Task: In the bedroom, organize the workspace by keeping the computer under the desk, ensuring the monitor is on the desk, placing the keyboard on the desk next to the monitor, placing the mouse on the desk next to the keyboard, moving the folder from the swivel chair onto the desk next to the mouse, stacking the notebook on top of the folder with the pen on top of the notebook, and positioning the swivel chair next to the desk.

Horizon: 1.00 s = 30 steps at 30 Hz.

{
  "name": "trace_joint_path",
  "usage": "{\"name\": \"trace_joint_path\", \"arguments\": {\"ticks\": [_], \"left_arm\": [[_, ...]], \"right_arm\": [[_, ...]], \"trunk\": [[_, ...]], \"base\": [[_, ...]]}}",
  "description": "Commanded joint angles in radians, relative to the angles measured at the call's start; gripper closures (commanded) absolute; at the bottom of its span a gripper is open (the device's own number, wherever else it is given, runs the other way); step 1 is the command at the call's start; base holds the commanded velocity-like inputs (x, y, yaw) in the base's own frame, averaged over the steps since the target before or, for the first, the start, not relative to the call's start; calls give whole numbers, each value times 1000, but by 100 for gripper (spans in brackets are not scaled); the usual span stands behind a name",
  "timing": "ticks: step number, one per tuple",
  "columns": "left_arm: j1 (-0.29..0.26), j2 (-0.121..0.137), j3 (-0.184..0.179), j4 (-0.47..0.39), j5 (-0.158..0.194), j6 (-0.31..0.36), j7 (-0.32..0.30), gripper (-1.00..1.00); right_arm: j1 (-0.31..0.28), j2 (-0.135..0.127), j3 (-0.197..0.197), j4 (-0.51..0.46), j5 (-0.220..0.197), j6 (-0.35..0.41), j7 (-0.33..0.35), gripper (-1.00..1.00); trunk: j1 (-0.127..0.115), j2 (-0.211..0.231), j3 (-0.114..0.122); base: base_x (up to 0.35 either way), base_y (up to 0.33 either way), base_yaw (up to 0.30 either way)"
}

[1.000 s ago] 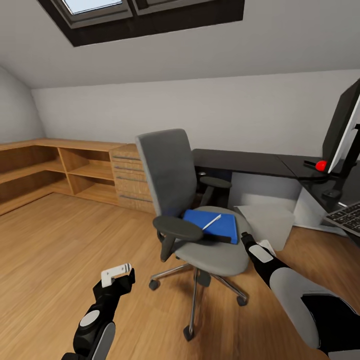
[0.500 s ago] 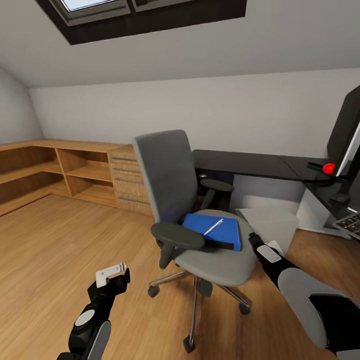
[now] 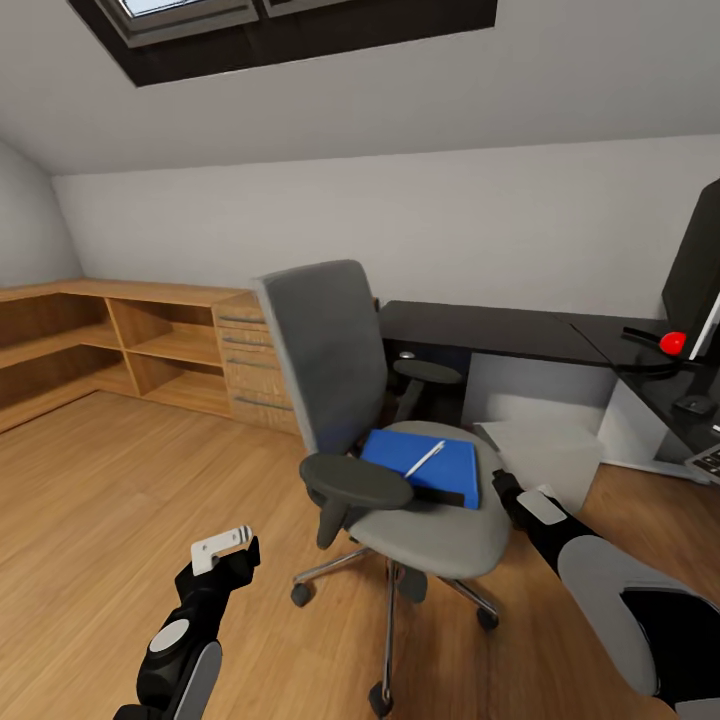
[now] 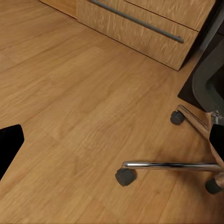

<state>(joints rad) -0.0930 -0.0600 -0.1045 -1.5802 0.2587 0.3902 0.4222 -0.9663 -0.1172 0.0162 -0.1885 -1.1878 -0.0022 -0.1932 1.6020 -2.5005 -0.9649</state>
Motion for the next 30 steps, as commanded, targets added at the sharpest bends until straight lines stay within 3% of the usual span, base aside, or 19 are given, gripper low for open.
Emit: {"name": "trace_joint_path", "arguments": {"ticks": [1, 4, 9, 23, 30], "left_arm": [[-1, 0, -1, -1, 10, 3, 8, -100], [-1, 0, -1, -1, 10, 3, 8, -100], [-1, 0, -1, -1, 10, 3, 8, -100], [-1, 0, -1, -1, 10, 3, 8, -100], [-1, -1, -1, -1, 10, 3, 9, -100]], "right_arm": [[0, -3, -7, -2, -5, 9, -5, -100], [0, -7, -42, -2, -5, 22, -6, -100], [0, -7, -57, -2, -5, 25, -4, -100], [0, -6, -61, -3, -5, 25, -2, -100], [0, -6, -61, -4, -5, 25, -2, -100]], "trunk": [[0, 0, -1], [0, 0, -1], [0, 0, -1], [0, 0, -1], [0, 0, -1]], "base": [[4, 0, 0], [2, 0, 0], [0, 0, 0], [0, 0, 1], [0, 0, 177]]}}
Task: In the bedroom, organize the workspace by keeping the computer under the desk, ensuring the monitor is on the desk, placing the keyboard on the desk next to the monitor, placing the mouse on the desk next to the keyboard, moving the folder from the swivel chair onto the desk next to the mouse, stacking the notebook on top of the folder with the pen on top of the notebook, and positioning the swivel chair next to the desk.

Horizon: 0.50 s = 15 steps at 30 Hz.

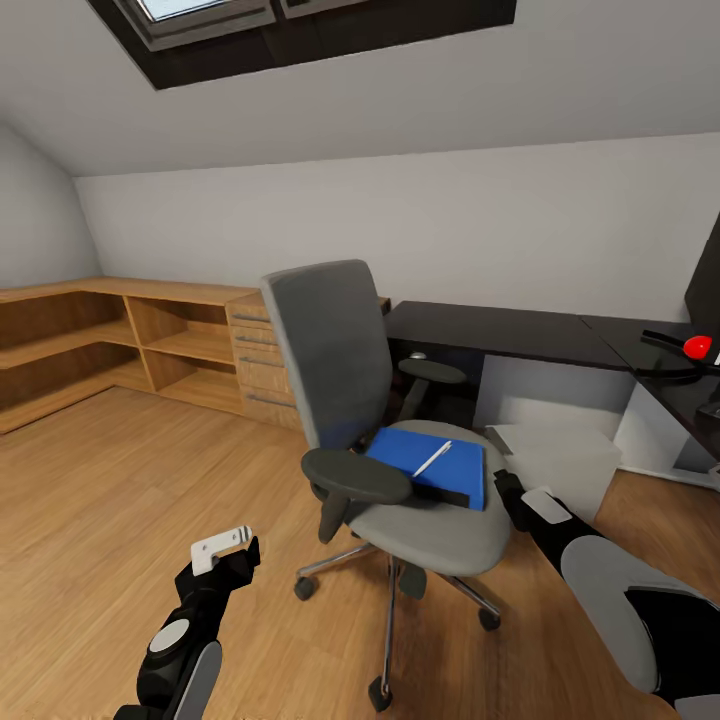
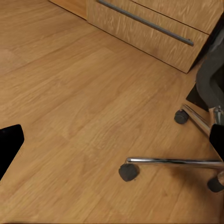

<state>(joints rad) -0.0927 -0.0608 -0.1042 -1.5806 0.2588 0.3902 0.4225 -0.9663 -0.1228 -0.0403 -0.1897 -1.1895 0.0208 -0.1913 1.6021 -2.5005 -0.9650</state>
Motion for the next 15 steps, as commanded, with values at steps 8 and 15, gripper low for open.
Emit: {"name": "trace_joint_path", "arguments": {"ticks": [8, 15], "left_arm": [[-1, 0, -2, -1, 10, 2, 8, -100], [-1, -1, -2, -1, 10, 2, 8, -100]], "right_arm": [[0, 0, -4, -4, -3, 2, -3, -100], [0, 0, -3, -4, -2, 2, -1, -100]], "trunk": [[0, 0, -1], [0, 0, -1]], "base": [[0, 0, 264], [0, 0, 273]]}}
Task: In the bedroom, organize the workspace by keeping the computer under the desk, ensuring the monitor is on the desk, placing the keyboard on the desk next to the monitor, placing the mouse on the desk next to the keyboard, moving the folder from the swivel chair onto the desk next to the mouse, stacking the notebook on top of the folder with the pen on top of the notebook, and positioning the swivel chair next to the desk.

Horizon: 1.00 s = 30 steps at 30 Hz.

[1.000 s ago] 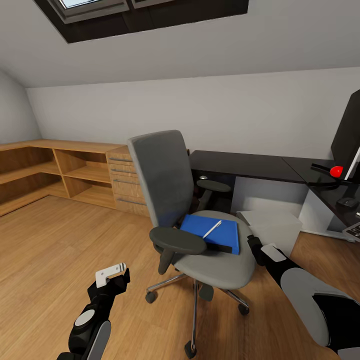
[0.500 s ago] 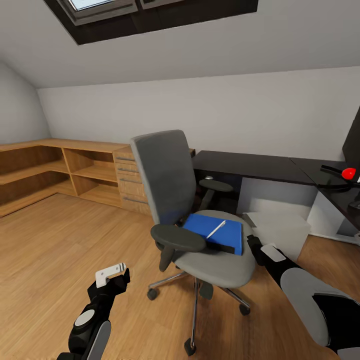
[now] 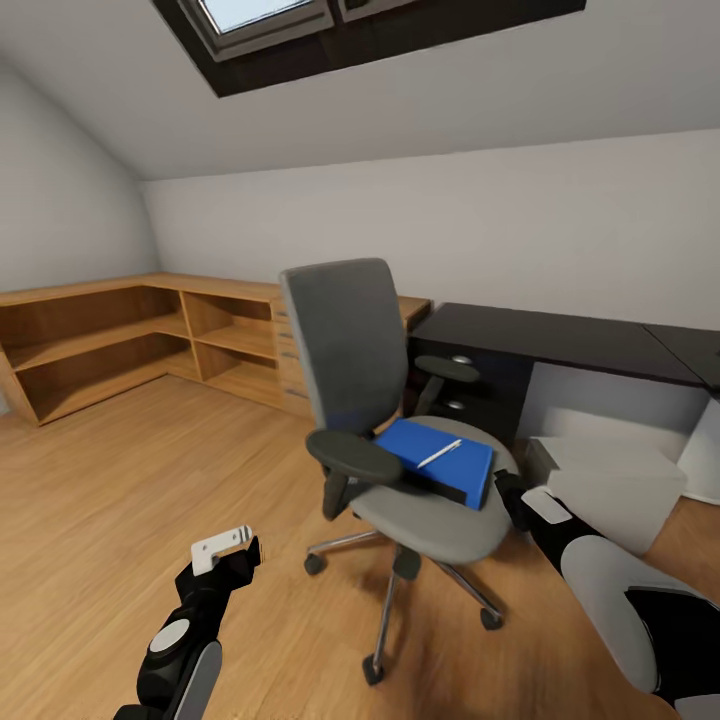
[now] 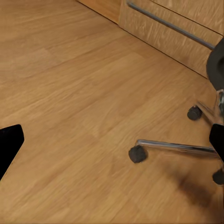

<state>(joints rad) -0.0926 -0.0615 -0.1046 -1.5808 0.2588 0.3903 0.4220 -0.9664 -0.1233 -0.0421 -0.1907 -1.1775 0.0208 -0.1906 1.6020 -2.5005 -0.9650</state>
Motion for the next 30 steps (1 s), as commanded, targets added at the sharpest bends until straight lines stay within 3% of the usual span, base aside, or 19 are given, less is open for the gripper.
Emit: {"name": "trace_joint_path", "arguments": {"ticks": [1, 11, 17, 21, 26, 30], "left_arm": [[-1, 0, -2, 0, 10, 2, 9, -100], [-1, 0, -3, 1, 10, 2, 9, -100], [-1, 0, -3, 1, 10, 2, 9, -100], [-1, -1, -4, 2, 10, 2, 9, -100], [-1, -1, -3, 2, 10, 2, 9, -100], [-1, -1, -3, 2, 10, 2, 9, -100]], "right_arm": [[0, 1, -1, -3, -14, 2, -2, -100], [0, 1, -1, -4, -13, 1, 0, -100], [0, -3, -1, -6, -9, -3, 0, -100], [0, -18, -2, -4, -11, -5, 1, -100], [0, -55, -3, -3, -11, -9, 0, -100], [0, -63, -5, -3, -11, -11, 0, -100]], "trunk": [[0, 0, -1], [0, 0, -1], [0, 0, -1], [0, 0, -1], [0, 0, -1], [0, 0, -1]], "base": [[0, 0, 274], [0, 0, 272], [0, 0, 56], [0, 0, 0], [0, 0, 0], [0, 0, 0]]}}
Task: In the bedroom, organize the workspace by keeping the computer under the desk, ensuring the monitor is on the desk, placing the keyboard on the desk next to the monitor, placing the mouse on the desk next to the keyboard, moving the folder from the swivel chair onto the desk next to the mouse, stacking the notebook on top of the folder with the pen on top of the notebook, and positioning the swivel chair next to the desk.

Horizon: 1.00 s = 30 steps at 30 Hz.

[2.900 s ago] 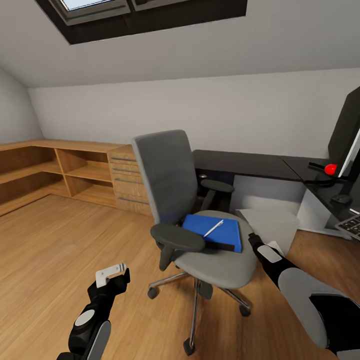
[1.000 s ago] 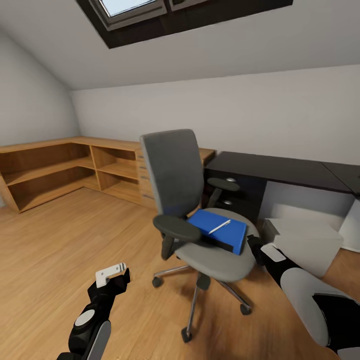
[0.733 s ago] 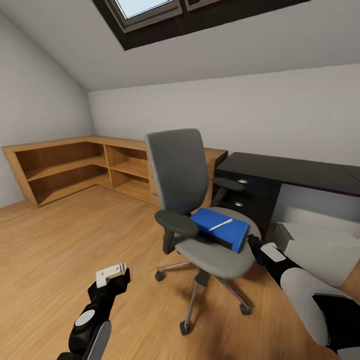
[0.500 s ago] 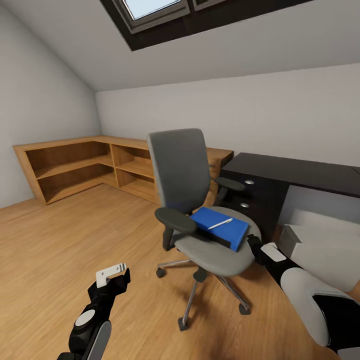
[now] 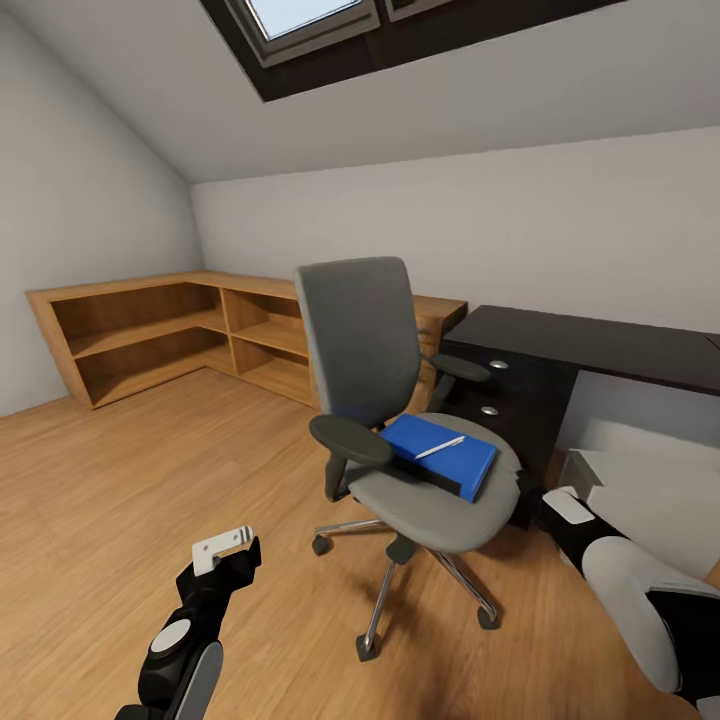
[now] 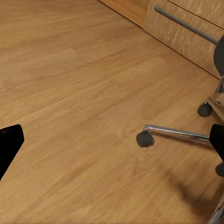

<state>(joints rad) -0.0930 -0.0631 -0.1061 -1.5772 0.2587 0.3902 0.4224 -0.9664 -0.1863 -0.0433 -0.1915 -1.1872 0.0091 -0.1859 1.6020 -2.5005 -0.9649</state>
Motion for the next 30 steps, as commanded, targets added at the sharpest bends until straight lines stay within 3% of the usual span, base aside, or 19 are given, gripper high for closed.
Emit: {"name": "trace_joint_path", "arguments": {"ticks": [1, 30], "left_arm": [[-1, 0, -1, -1, 10, 3, 9, -100], [-1, 0, -4, 0, 8, -1, 7, -100]], "right_arm": [[0, -1, -6, -2, -2, -1, -4, -100], [0, 1, -10, -1, -3, -25, -6, -100]], "trunk": [[0, 0, -1], [0, 0, -1]], "base": [[0, 0, 0], [103, 0, 0]]}}
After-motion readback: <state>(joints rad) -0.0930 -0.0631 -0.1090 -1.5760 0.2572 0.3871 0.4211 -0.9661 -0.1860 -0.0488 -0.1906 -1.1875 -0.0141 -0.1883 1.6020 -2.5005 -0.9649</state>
